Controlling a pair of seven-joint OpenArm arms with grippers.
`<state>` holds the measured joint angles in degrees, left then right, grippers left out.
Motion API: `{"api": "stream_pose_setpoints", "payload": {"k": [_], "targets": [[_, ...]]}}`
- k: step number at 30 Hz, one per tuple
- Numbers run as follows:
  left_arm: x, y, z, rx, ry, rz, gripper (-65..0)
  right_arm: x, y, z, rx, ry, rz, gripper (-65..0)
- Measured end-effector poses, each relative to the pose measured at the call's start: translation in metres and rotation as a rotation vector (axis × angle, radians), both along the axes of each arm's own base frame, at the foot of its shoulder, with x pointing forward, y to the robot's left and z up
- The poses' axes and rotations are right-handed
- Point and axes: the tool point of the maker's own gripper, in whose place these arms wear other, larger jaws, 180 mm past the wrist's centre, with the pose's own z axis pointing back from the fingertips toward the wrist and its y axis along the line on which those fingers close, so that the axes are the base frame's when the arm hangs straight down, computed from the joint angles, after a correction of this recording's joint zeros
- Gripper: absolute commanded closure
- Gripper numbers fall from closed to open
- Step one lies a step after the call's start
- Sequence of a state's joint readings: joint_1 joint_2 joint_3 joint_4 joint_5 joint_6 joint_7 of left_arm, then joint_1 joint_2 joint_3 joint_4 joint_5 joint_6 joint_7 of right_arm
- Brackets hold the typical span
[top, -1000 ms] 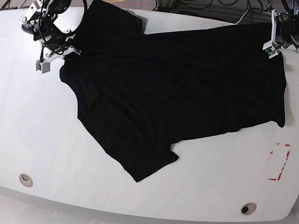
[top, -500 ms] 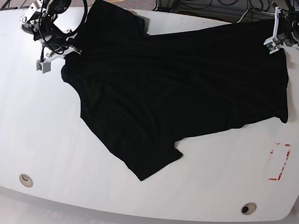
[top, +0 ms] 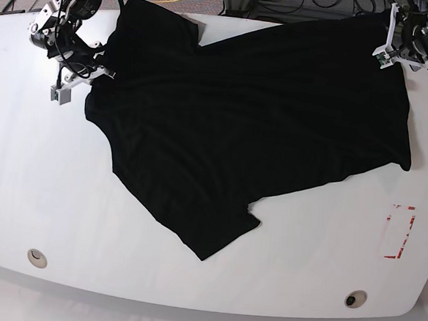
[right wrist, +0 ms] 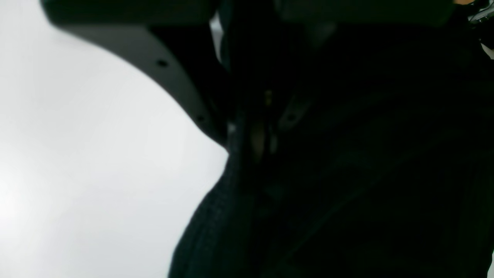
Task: Layout the t-shirt on the table in an organized manner, then fold the t-shirt properly
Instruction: 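Pull the grasped shoulder edge with the left gripper away from the right gripper, then release the shoulder and move the left gripper along the shirt's side edge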
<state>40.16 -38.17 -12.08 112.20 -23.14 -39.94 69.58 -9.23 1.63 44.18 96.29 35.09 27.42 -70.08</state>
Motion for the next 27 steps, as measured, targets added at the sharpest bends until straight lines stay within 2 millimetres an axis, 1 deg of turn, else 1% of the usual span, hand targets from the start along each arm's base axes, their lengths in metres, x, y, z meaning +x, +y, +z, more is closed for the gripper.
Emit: {"api": "stream_pose_setpoints", "payload": {"k": [5, 8, 11, 14, 16, 20, 23, 24, 27], "targets": [[0.015, 0.016, 0.012, 0.032, -0.057, 0.034, -39.4, 0.001, -0.001, 0.001, -0.002, -0.002, 0.000, -0.2], [0.023, 0.025, 0.018, 0.067, -0.055, 0.048, -39.3, 0.001, -0.001, 0.001, -0.002, -0.004, 0.001, -0.2], [0.042, 0.018, 0.026, 0.014, -0.086, 0.049, -39.2, 0.002, -0.001, 0.001, -0.002, -0.006, 0.001, -0.2], [0.059, 0.019, 0.035, 0.010, -0.124, 0.036, -39.2, 0.002, -0.001, 0.001, -0.002, -0.006, 0.001, -0.2], [0.063, 0.020, 0.039, 0.008, -0.132, 0.037, -39.2, 0.002, -0.001, 0.001, -0.003, -0.006, 0.001, -0.2], [0.062, 0.024, 0.043, -0.002, -0.135, 0.055, -39.2, 0.003, -0.001, 0.002, -0.003, -0.011, -0.001, -0.2], [0.074, 0.037, 0.055, 0.022, -0.194, 0.106, -39.2, 0.004, 0.000, 0.002, -0.003, -0.012, 0.001, -0.2], [0.082, 0.045, 0.062, 0.040, -0.228, 0.127, -39.2, 0.004, 0.000, 0.002, -0.002, -0.011, 0.001, -0.2], [0.107, 0.057, 0.079, 0.069, -0.338, 0.180, -39.2, 0.003, 0.000, 0.002, -0.004, -0.010, 0.001, -0.2]]}}
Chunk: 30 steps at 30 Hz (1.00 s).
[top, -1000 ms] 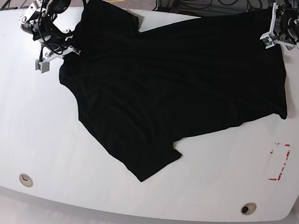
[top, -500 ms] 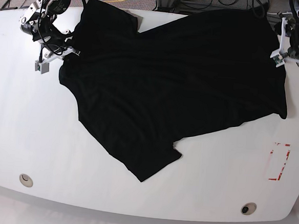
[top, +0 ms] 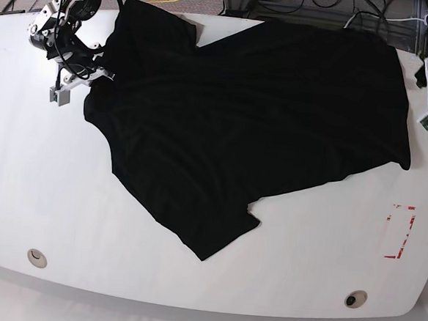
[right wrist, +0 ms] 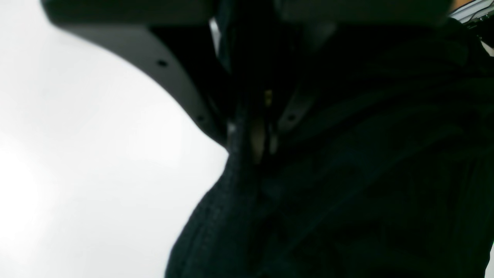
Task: Layout the t-shirt on the table in an organized manner, then fold the t-shirt properly
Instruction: 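Release the shoulder and move the left gripper along the shirt's side edge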
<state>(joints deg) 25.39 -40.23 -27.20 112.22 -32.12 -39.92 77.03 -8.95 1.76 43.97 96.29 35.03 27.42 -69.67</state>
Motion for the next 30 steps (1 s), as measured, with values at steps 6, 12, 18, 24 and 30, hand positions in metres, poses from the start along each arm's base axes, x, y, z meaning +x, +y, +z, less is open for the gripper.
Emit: {"api": "stream_pose_setpoints", "payload": {"k": [6, 12, 18, 24, 30], "targets": [[0.015, 0.015, 0.013, 0.030, -0.132, 0.112, -39.0, 0.000, 0.001, -0.001, 0.002, 0.001, 0.001, -0.2], [0.033, 0.004, 0.006, -0.011, -0.220, 0.199, -39.0, 0.003, 0.006, 0.000, 0.014, -0.006, -0.001, -0.2], [0.040, -0.002, -0.003, -0.004, -0.266, 0.266, -39.6, 0.004, 0.007, 0.000, 0.016, -0.008, -0.002, -0.2], [0.060, -0.010, -0.016, -0.071, -0.290, 0.341, -39.6, 0.004, 0.008, 0.000, 0.017, -0.009, -0.002, -0.2], [0.073, 0.004, -0.029, -0.148, -0.302, 0.464, -39.6, 0.004, 0.007, 0.000, 0.016, -0.008, -0.003, -0.2]]}}
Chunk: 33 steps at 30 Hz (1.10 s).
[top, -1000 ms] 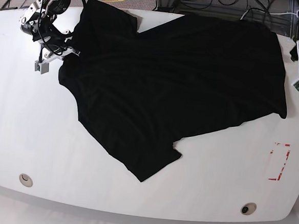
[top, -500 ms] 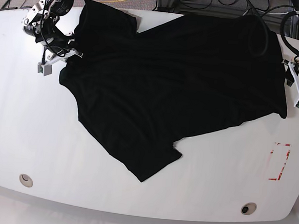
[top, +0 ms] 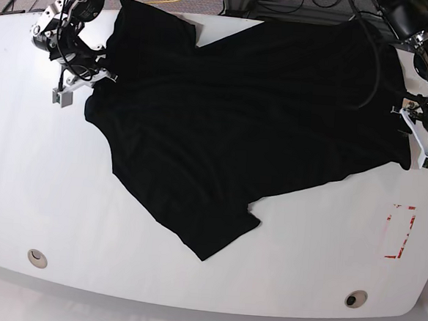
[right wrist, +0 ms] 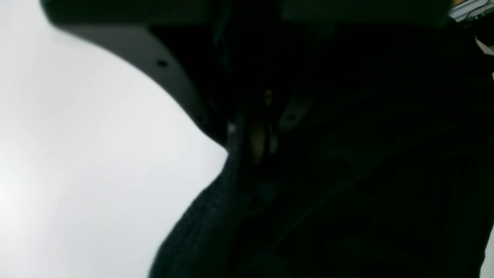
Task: Layout the t-shirt on the table in an organized manner, then fold the t-shirt properly
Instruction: 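Release the shoulder and move the left gripper along the shirt's side edge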
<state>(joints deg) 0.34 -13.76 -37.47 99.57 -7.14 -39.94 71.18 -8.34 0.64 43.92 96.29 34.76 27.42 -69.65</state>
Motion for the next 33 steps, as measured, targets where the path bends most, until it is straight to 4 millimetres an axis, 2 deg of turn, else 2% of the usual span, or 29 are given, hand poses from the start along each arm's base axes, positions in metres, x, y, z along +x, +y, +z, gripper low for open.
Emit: {"api": "stream_pose_setpoints", "payload": {"k": [5, 13, 19, 25, 33], "targets": [[0.002, 0.015, -0.008, -0.049, 0.002, 0.080, -39.4, 0.000, 0.001, 0.000, 0.003, -0.001, 0.001, -0.2], [0.024, 0.024, -0.005, -0.124, -0.099, 0.127, -39.4, 0.000, 0.000, 0.000, 0.000, 0.001, 0.000, -0.2], [0.029, 0.023, -0.026, -0.203, -0.093, 0.156, -39.4, 0.000, 0.000, 0.000, 0.001, 0.000, 0.001, -0.2], [0.036, 0.012, -0.047, -0.284, -0.084, 0.160, -39.4, 0.000, 0.000, 0.000, 0.001, -0.001, 0.001, -0.3], [0.043, 0.007, -0.055, -0.330, -0.076, 0.167, -39.4, 0.000, 0.000, 0.000, 0.001, 0.000, 0.001, -0.3]]}}
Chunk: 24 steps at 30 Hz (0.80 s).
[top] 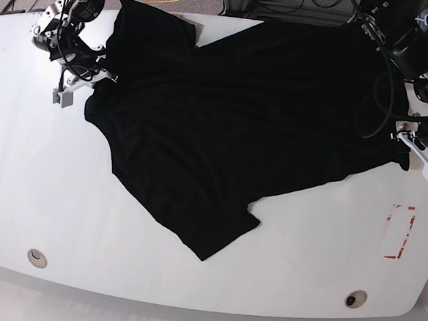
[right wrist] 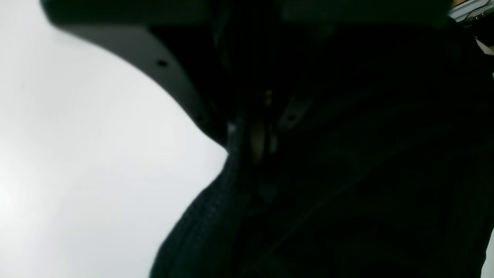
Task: Layout the t-shirt on the table in an organized manner, then fold the t-shirt properly
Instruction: 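Release the shoulder and move the left gripper along the shirt's side edge, then grasp the shirt's hem corner with the left gripper and pull it outward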
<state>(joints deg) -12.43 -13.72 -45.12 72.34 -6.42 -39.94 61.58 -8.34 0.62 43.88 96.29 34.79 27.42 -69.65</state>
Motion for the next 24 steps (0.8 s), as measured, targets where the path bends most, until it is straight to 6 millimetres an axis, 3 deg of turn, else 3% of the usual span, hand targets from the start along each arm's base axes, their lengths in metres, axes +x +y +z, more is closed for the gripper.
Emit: {"api": "stream_pose_setpoints", "payload": {"k": [11, 18, 24], "targets": [[0.018, -0.013, -0.016, -0.077, -0.075, -0.003, -36.9, 0.000, 0.000, 0.000, 0.000, 0.001, 0.000, -0.3], [0.031, -0.022, -0.021, -0.117, -0.112, -0.021, -10.0, -0.001, 0.000, -0.001, 0.001, 0.003, 0.000, -0.3], [0.033, -0.025, -0.022, -0.119, -0.124, -0.026, -1.3, -0.001, 0.000, -0.001, 0.000, 0.002, 0.000, -0.3]]}}
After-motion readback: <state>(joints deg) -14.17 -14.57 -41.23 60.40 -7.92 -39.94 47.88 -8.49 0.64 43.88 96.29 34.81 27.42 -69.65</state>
